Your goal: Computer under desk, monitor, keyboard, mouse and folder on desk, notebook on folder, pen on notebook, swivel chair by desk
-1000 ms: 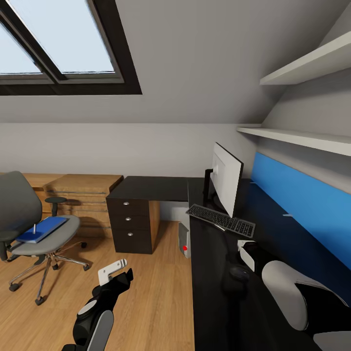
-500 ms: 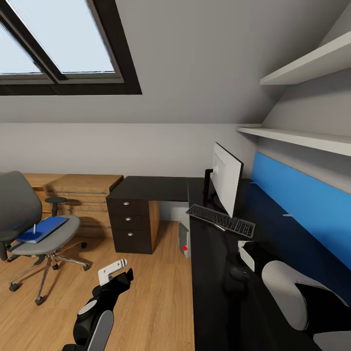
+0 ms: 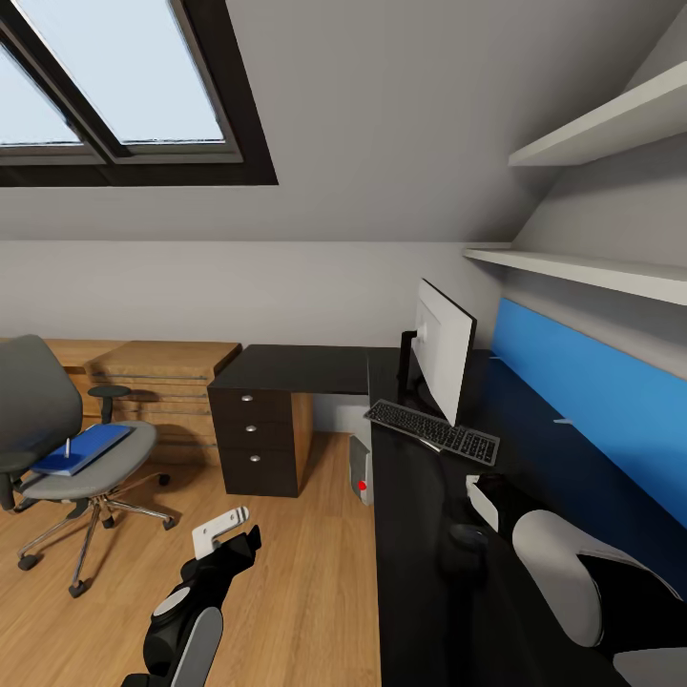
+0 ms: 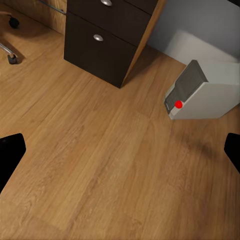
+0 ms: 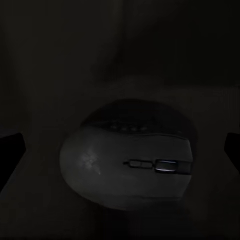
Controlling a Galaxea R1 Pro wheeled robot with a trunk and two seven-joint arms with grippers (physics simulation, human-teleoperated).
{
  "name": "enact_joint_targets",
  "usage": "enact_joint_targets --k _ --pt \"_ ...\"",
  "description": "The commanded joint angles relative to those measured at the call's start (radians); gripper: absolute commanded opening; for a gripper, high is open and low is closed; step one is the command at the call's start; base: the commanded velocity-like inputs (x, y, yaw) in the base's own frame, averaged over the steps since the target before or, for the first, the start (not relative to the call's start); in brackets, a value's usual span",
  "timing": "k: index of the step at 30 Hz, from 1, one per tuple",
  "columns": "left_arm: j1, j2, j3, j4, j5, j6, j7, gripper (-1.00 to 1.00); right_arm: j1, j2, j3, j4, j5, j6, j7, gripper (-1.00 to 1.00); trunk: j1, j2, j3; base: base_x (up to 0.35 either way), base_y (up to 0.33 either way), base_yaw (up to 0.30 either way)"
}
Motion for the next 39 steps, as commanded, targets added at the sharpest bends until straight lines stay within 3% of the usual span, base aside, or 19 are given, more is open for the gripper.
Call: enact_joint_targets --k 1,7,19,31,39 --pt "-0.001 0.000 -0.001 -0.001 0.010 0.002 0.010 1.00 -0.001 0.000 -0.009 -0.001 0.010 0.005 0.000 1.00 0.000 -0.001 -0.001 0.000 0.000 0.000" --pt "-0.001 0.000 0.000 -0.001 0.010 0.002 0.010 1.00 -0.001 0.000 -0.010 -0.001 0.010 0.005 0.000 1.00 0.000 -0.001 -0.001 0.000 0.000 0.000" --pt "-0.001 0.000 0.000 -0.001 0.010 0.002 0.011 1.00 -0.001 -0.001 -0.010 -0.001 0.010 0.005 0.001 1.00 0.046 -0.085 -0.039 0.000 0.000 0.000" --pt "-0.001 0.000 0.000 -0.001 0.010 0.002 0.011 1.00 -0.001 -0.001 -0.009 -0.001 0.010 0.005 0.002 1.00 0.046 -0.085 -0.039 0.000 0.000 0.000" --pt "-0.001 -0.001 0.000 -0.001 0.010 0.002 0.011 1.00 -0.001 -0.001 -0.009 -0.001 0.010 0.005 0.001 1.00 0.073 -0.134 -0.061 0.000 0.000 0.000"
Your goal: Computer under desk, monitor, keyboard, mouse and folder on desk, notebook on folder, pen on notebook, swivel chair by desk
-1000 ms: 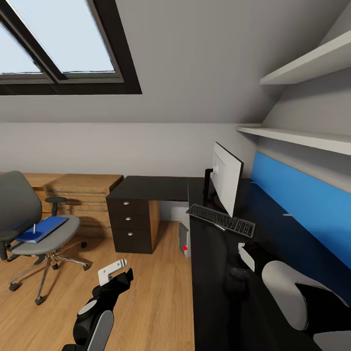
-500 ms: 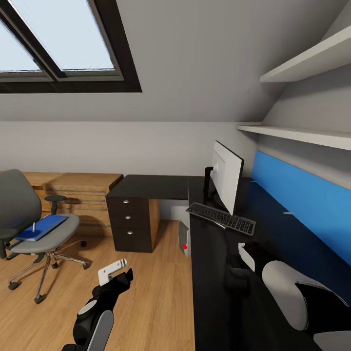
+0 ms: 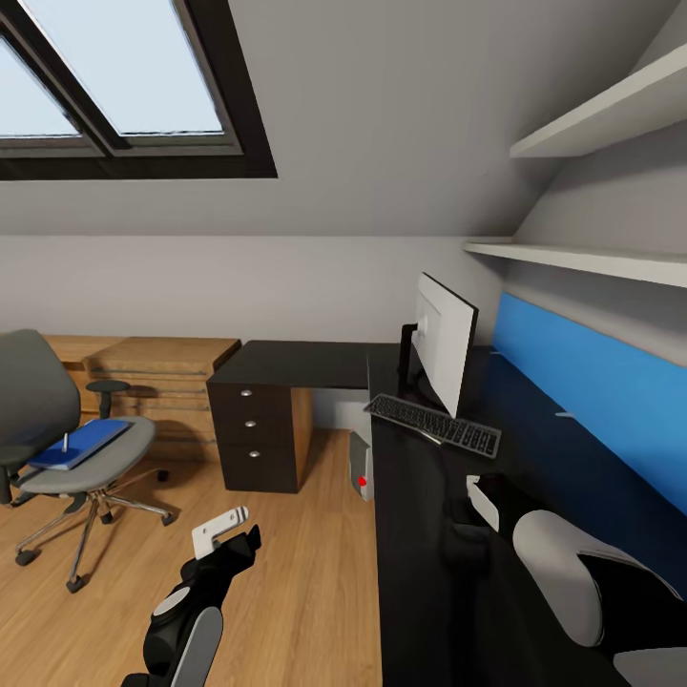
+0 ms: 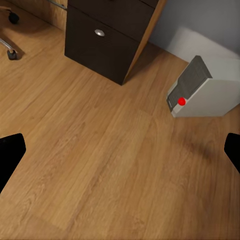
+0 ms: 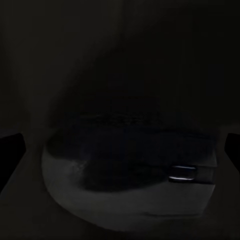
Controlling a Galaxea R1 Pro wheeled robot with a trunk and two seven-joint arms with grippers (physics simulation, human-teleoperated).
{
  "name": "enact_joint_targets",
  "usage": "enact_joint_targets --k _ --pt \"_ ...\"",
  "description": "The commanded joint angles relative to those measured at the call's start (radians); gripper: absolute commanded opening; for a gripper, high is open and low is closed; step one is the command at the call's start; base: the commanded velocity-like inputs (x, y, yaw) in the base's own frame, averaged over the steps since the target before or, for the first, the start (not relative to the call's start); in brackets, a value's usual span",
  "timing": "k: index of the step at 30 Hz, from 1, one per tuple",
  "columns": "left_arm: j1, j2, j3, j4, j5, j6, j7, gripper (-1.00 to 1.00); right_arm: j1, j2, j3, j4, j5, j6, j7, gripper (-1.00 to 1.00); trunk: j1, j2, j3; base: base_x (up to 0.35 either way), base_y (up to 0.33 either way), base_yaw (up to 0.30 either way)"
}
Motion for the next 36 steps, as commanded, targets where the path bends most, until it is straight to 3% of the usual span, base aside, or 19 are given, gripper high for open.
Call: enact_joint_targets --k 1,15,20,36 --pt "-0.001 0.000 -0.001 -0.001 0.010 0.002 0.010 1.00 -0.001 0.000 -0.009 -0.001 0.010 0.005 0.000 1.00 0.000 -0.001 -0.001 0.000 0.000 0.000" --pt "-0.001 0.000 -0.001 -0.001 0.010 0.002 0.010 1.00 -0.001 0.000 -0.009 -0.001 0.011 0.004 -0.001 1.00 0.000 -0.001 -0.001 0.000 0.000 0.000" --pt "-0.001 0.000 -0.001 -0.001 0.010 0.002 0.010 1.00 -0.001 0.000 -0.009 -0.001 0.012 0.004 -0.001 1.00 0.019 -0.036 -0.017 0.000 0.000 0.000" --pt "-0.001 0.000 -0.001 -0.001 0.010 0.002 0.010 1.00 -0.001 0.000 -0.009 -0.001 0.012 0.004 -0.001 1.00 0.019 -0.036 -0.017 0.000 0.000 0.000"
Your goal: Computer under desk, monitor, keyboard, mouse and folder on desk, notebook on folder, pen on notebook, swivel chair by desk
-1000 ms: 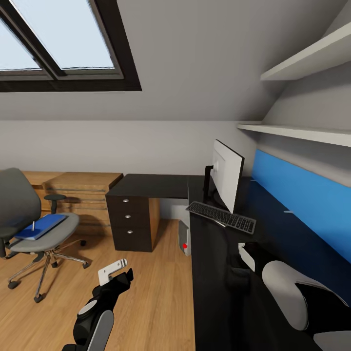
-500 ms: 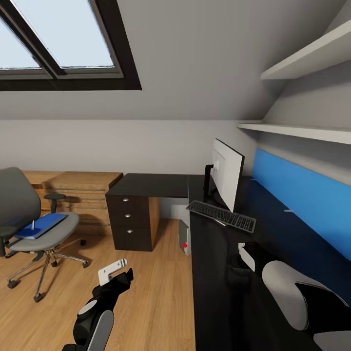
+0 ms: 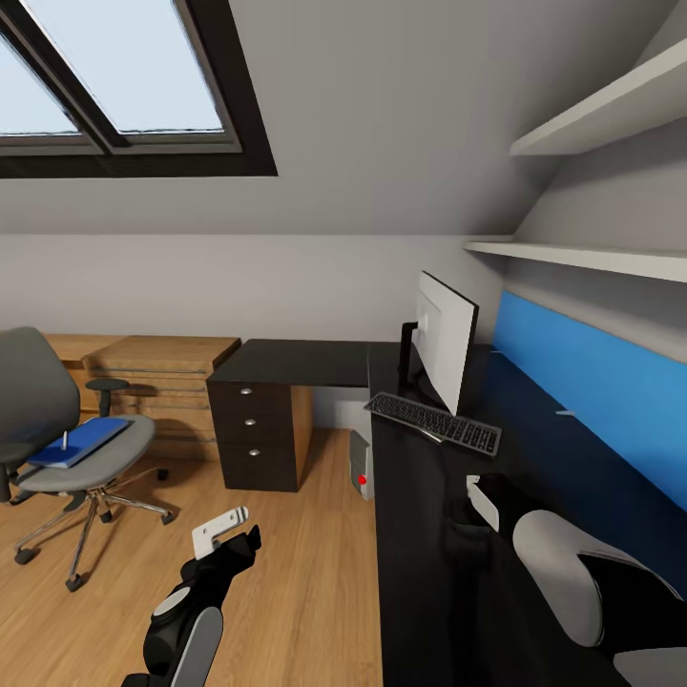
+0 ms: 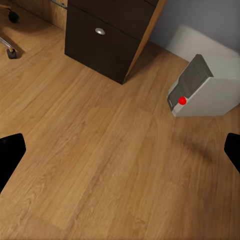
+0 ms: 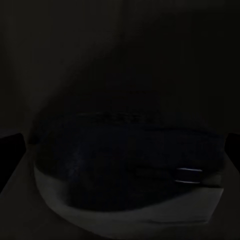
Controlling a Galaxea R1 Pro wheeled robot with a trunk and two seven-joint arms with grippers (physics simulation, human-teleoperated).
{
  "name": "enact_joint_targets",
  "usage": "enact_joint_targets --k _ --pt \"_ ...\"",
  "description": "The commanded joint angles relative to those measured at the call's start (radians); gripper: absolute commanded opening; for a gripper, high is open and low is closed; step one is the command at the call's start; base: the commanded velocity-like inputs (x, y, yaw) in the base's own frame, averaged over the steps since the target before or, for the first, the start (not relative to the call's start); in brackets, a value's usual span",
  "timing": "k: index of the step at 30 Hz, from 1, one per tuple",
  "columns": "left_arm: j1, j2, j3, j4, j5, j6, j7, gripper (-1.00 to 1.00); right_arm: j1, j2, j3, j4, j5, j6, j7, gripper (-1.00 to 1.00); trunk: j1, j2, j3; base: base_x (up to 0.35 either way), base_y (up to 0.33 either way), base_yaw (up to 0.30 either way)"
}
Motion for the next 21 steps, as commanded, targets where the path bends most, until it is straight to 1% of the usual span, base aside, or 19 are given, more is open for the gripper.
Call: enact_joint_targets --k 1,21 --pt "-0.001 0.000 -0.001 -0.001 0.010 0.002 0.010 1.00 -0.001 0.000 -0.009 -0.001 0.010 0.005 0.000 1.00 0.000 -0.001 -0.001 0.000 0.000 0.000" --pt "0.000 0.000 -0.001 -0.001 0.010 0.002 0.010 1.00 -0.001 -0.002 -0.009 -0.004 0.010 0.005 0.000 1.00 0.000 -0.001 -0.001 0.000 0.000 0.000"
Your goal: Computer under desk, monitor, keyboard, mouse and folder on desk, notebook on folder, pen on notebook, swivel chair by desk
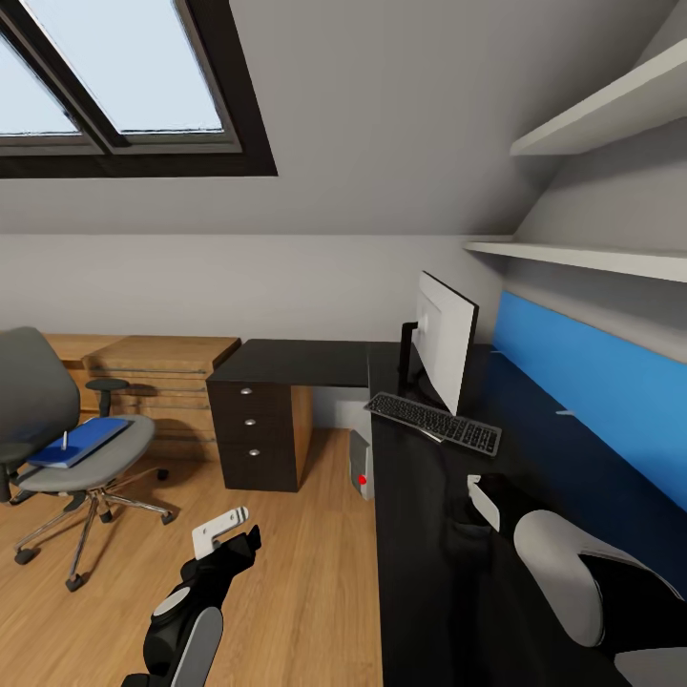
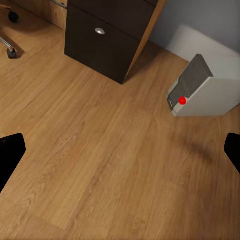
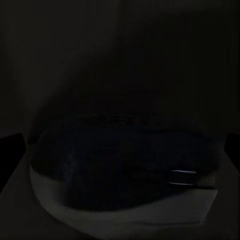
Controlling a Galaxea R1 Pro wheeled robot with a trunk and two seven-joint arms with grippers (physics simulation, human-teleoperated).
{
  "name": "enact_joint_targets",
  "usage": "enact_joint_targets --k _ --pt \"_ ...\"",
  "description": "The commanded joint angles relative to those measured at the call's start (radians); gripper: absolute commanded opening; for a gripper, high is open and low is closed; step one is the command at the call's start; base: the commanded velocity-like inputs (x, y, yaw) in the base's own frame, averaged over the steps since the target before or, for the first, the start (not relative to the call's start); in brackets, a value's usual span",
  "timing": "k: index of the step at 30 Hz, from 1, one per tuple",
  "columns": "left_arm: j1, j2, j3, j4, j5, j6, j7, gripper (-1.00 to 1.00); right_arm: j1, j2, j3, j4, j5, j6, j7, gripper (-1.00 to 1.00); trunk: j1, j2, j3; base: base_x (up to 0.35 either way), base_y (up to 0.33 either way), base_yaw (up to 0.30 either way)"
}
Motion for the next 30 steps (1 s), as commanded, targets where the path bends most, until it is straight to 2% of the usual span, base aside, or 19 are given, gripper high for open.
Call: enact_joint_targets --k 1,14,22,30 --pt "-0.001 0.000 -0.001 -0.001 0.010 0.002 0.010 1.00 -0.001 0.000 -0.009 -0.001 0.010 0.005 0.000 1.00 0.000 -0.001 -0.001 0.000 0.000 0.000" --pt "-0.001 0.000 -0.001 -0.001 0.010 0.002 0.010 1.00 -0.001 0.000 -0.008 0.000 0.010 0.005 0.000 1.00 0.000 -0.001 -0.001 0.000 0.000 0.000" --pt "-0.001 0.000 -0.001 -0.001 0.010 0.002 0.010 1.00 -0.001 0.000 -0.007 0.000 0.010 0.005 0.000 1.00 0.031 -0.057 -0.026 0.000 0.000 0.000" --pt "-0.002 0.000 -0.001 -0.001 0.010 0.002 0.011 1.00 -0.001 0.001 -0.007 0.000 0.010 0.005 0.000 1.00 0.031 -0.057 -0.026 0.000 0.000 0.000"
